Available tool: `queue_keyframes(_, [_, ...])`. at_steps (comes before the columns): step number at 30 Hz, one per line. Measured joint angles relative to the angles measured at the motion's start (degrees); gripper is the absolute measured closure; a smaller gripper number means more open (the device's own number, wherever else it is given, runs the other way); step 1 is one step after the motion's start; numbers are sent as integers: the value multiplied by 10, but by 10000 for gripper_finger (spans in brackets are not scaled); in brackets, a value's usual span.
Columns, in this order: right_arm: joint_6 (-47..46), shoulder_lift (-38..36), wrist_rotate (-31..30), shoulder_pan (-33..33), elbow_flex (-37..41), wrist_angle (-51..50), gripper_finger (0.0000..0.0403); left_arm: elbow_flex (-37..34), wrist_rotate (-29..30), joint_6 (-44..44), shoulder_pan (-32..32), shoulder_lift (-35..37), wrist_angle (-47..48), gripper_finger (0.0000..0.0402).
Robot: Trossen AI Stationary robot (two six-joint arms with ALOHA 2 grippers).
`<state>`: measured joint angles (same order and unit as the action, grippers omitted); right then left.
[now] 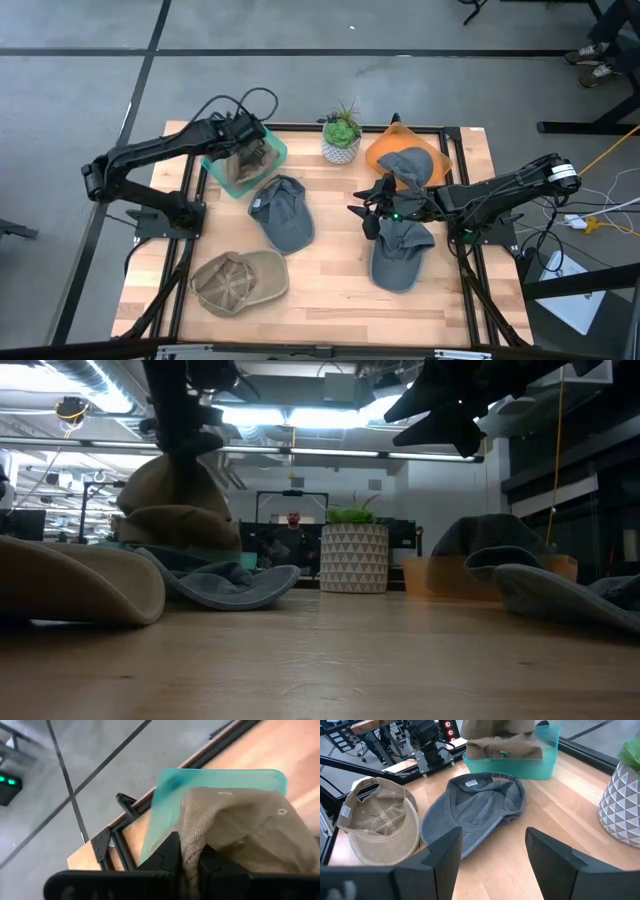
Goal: Pick & Place hat
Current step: Put the top brown cap into the green bin
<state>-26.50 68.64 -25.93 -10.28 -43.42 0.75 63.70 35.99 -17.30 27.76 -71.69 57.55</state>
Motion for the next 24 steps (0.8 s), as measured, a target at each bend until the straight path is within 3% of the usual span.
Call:
queue_keyframes(11, [-1, 0, 0, 0, 0, 0, 185, 0, 14, -5, -71, -79, 0, 389])
queue_keyframes(19, [-1, 0, 0, 0, 0, 0, 185, 0, 13, 23, -98, -74, 5, 389])
queue_keyframes(24, [-1, 0, 0, 0, 0, 0, 185, 0, 72, 35, -96, -45, 52, 389])
